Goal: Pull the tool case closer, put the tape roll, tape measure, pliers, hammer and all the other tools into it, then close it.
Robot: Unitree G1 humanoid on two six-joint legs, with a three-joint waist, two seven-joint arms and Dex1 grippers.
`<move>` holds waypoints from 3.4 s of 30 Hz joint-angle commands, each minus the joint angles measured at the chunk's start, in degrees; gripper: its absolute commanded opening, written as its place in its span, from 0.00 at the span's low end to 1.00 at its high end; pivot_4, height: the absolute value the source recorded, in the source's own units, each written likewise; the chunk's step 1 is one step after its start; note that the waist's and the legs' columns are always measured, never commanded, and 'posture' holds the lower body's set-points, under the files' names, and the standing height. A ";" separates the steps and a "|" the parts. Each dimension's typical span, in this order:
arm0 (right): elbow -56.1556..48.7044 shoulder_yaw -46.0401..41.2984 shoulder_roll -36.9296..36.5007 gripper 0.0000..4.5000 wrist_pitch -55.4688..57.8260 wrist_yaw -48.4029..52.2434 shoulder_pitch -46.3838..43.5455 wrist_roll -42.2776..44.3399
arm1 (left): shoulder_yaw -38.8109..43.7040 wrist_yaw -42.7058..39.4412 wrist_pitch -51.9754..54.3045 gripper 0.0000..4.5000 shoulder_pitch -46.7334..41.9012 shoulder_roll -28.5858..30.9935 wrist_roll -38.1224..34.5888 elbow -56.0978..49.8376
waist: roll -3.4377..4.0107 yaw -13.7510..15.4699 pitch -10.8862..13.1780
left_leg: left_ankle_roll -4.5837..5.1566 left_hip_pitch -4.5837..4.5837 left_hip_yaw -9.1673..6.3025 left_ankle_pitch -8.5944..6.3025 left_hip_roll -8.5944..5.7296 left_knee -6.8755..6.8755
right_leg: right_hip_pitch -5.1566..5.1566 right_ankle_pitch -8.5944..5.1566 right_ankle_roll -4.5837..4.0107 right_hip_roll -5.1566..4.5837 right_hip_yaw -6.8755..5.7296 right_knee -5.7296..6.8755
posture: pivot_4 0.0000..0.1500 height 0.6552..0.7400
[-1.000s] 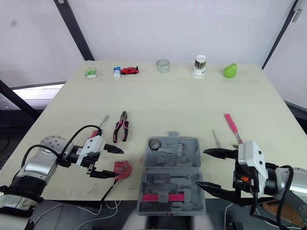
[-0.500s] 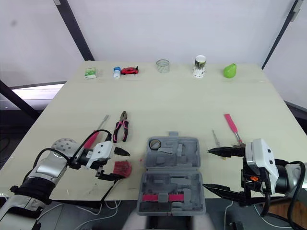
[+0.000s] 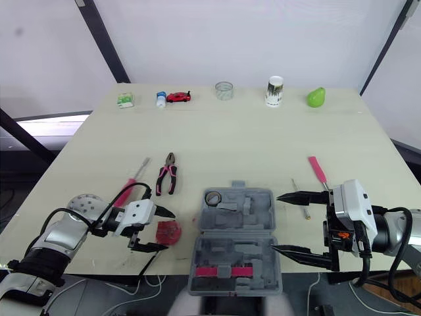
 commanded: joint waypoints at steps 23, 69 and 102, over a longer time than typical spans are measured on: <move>4.08 16.11 6.80 1.00 35.94 -43.20 -26.54 16.44 | 0.96 2.51 11.78 0.67 -7.19 -4.38 -10.08 -16.75 | -0.03 -0.21 -0.01 | 0.00 -0.01 -0.02 0.00 0.02 0.03 | -0.01 0.01 -0.01 0.00 0.04 0.04 | 1.00 1.00; 19.92 6.83 -6.62 0.10 37.58 -65.93 -6.94 62.14 | 12.09 7.22 35.70 1.00 3.57 -11.39 -33.30 -29.60 | 0.09 -1.49 0.01 | 0.03 -0.66 -0.65 0.00 -0.01 0.06 | -0.35 0.02 0.02 -0.05 -0.20 -0.13 | 1.00 1.00; 33.43 15.39 -4.43 0.81 43.28 -51.88 -14.05 27.61 | 13.37 -0.09 35.78 1.00 9.10 -5.61 -36.73 -33.86 | 0.07 -1.46 0.06 | 0.04 -0.11 -0.14 -0.01 0.03 -0.04 | -0.11 0.01 0.03 0.07 0.28 -0.10 | 1.00 1.00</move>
